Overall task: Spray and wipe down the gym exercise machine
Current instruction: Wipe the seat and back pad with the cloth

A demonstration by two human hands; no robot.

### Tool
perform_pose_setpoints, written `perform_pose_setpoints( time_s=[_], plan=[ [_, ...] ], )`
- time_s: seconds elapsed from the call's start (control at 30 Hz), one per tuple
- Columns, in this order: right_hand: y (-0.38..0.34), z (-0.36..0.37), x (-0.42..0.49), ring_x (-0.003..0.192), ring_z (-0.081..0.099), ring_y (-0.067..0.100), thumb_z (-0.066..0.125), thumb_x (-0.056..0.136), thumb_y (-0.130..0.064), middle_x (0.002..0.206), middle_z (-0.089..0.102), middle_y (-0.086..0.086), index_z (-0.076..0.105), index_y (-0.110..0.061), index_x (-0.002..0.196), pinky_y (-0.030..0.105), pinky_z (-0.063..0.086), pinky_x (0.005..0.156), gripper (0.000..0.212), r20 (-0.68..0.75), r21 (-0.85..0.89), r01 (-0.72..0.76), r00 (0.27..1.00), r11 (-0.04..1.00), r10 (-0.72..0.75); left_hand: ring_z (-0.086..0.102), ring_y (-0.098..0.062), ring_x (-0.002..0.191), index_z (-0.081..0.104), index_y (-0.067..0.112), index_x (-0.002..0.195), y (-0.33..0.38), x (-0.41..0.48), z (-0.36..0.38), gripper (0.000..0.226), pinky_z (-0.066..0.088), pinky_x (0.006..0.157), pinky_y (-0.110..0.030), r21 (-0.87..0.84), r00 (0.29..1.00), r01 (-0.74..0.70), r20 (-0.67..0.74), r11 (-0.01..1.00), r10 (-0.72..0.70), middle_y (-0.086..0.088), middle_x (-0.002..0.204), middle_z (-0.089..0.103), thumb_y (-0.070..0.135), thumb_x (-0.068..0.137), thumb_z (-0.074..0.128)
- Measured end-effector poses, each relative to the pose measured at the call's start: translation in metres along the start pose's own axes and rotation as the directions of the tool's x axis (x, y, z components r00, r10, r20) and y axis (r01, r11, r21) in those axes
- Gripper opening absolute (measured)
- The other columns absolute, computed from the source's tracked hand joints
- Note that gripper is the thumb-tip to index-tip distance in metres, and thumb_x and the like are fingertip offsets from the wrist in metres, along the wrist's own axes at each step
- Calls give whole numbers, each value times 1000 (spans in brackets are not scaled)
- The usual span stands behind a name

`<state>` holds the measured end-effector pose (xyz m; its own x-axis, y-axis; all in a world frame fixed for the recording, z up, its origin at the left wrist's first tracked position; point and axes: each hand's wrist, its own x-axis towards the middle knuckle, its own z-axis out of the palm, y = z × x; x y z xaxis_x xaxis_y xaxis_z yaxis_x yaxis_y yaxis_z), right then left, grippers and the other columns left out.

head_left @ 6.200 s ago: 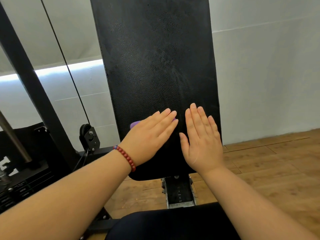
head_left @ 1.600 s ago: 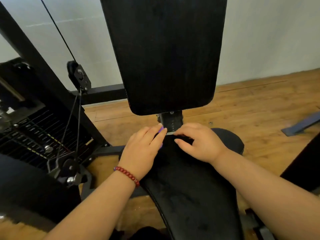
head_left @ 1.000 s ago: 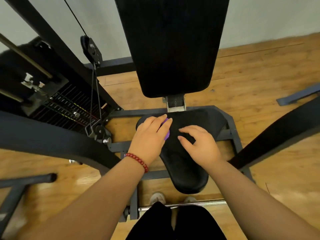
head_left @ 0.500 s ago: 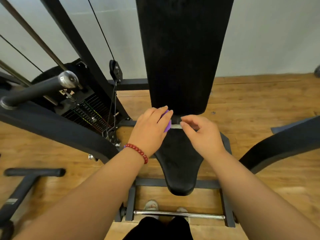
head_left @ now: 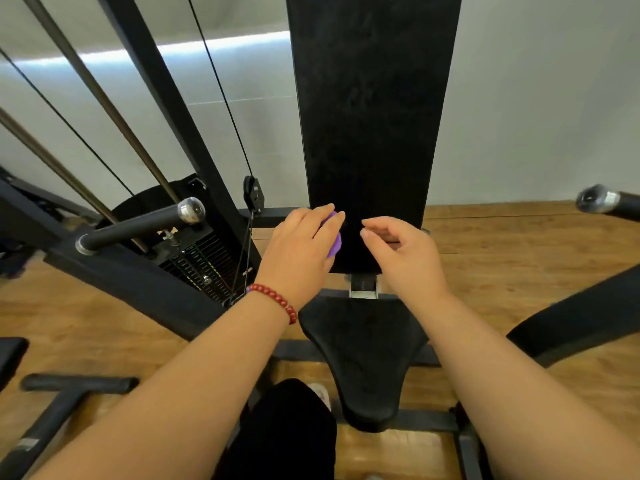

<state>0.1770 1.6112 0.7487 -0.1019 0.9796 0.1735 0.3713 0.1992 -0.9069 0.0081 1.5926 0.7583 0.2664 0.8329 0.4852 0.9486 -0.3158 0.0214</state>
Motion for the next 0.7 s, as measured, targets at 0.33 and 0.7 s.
perform_pose_setpoints(
  time_s=[0.33, 0.7],
  plan=[
    [-36, -10, 60, 96, 55, -18, 61, 95, -28, 98, 61, -26, 66, -26, 119, -1, 41, 78, 24, -69, 3, 111, 991, 994, -111, 59, -33, 112, 60, 5, 128, -19, 66, -15, 58, 51, 91, -45, -34, 996, -16, -86, 999, 13, -13, 127, 61, 6, 73, 80],
    [-60, -9, 155, 97, 53, -20, 61, 94, -29, 97, 57, -33, 64, -32, 118, -2, 41, 76, 24, -129, -38, 154, 979, 987, -158, 59, -34, 111, 61, 4, 127, -65, 161, -4, 54, 52, 91, -47, -78, 981, -76, -184, 994, 60, -13, 128, 62, 7, 76, 79]
  ],
)
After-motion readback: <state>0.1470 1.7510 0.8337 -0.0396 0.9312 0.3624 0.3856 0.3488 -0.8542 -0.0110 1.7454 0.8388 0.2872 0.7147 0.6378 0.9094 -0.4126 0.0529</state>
